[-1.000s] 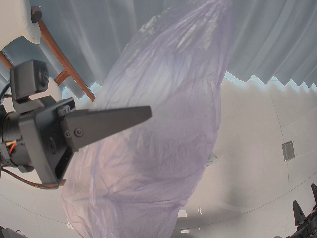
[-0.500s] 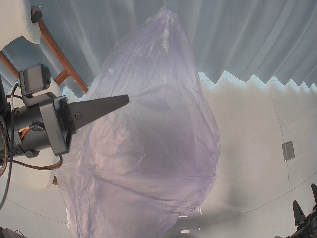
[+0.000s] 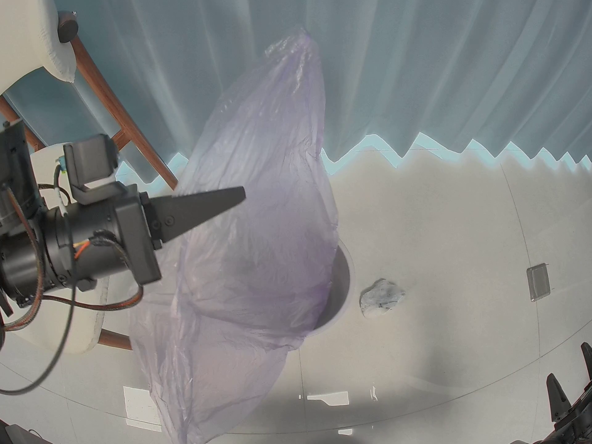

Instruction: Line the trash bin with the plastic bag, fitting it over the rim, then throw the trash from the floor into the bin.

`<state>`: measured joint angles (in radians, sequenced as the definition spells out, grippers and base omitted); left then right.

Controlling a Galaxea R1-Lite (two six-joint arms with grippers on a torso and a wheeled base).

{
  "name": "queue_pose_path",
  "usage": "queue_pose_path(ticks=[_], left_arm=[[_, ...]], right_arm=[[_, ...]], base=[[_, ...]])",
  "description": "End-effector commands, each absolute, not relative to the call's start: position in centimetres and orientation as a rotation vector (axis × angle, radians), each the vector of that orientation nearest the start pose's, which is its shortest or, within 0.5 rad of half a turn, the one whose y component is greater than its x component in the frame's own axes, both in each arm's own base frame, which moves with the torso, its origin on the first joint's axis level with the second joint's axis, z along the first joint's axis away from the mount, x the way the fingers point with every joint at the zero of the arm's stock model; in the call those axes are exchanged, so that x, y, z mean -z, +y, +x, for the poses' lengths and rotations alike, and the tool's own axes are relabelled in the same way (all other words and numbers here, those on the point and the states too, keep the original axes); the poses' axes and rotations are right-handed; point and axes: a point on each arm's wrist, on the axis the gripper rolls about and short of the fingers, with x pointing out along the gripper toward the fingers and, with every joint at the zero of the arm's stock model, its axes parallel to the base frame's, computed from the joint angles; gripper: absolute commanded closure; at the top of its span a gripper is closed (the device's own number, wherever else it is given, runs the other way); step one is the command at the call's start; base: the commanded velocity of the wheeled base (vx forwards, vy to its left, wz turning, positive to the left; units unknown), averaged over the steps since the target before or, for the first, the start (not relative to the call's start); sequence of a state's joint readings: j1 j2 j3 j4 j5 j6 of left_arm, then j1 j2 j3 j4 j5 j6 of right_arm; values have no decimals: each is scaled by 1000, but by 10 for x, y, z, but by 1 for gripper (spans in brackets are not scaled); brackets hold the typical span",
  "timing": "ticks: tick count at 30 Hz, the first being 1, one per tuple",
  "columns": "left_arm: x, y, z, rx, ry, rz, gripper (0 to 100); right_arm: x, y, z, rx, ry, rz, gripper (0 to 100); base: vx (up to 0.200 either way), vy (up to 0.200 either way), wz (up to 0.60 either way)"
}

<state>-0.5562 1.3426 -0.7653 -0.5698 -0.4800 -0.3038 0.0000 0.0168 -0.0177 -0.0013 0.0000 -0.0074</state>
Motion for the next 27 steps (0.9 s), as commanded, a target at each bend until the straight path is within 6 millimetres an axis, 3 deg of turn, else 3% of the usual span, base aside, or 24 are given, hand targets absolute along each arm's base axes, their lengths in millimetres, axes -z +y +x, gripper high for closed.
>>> queue_pose_path(ticks=[1, 4, 12, 17, 19, 27], left_arm=[[-233, -137, 195, 1021, 270, -261, 100], [-216, -148, 205, 1030, 319, -254, 100], [-180, -170, 228, 1054, 242, -244, 100], [-163, -192, 224, 1048, 224, -251, 100], [-159, -200, 220, 1037, 241, -255, 100], [-159, -202, 220, 985, 305, -362, 100]], right_arm=[[-76, 0, -23, 0, -3, -8, 0], [-76, 0, -23, 0, -2, -8, 0], [-76, 0, -23, 0, -2, -8, 0], [-76, 0, -23, 0, -3, -8, 0], [-76, 0, -23, 0, -2, -8, 0], [-76, 0, -23, 0, -2, -8, 0]], base=[[0, 0, 0], [0, 0, 0], [0, 0, 0], [0, 0, 0], [0, 0, 0], [0, 0, 0]])
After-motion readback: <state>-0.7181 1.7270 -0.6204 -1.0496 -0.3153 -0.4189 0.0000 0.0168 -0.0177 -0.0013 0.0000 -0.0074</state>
